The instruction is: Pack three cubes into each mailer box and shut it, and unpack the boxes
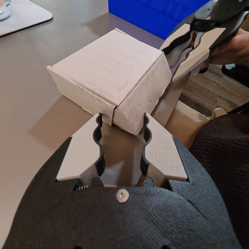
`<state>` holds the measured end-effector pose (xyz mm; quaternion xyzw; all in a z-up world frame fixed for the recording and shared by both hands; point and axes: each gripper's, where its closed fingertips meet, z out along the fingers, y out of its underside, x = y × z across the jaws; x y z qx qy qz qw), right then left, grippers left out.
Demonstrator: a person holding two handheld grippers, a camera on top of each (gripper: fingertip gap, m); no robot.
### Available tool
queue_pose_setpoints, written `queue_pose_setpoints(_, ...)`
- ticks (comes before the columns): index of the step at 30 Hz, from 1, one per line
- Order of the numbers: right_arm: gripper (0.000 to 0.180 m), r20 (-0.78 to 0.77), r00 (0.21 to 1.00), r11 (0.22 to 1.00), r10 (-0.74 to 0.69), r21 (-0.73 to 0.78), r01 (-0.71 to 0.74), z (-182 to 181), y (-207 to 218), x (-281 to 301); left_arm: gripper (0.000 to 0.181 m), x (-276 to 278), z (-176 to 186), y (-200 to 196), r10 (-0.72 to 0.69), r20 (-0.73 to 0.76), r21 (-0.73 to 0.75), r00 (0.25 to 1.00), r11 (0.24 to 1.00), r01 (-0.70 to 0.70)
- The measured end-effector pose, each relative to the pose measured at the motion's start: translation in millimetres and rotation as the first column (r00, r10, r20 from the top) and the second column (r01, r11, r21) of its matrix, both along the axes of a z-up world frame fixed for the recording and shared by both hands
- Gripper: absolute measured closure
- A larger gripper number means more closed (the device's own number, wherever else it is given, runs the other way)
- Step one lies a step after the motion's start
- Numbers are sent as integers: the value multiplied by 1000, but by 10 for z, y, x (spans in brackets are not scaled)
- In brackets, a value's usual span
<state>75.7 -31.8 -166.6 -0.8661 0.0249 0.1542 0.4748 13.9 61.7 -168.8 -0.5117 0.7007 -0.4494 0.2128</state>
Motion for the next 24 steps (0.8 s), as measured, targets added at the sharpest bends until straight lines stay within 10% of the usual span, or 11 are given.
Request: queue_pose_setpoints(24, 113, 61, 986, 986, 154, -69, -150, -135, -138, -264, 119, -285, -50, -77, -151, 9, 87, 988, 985, 150)
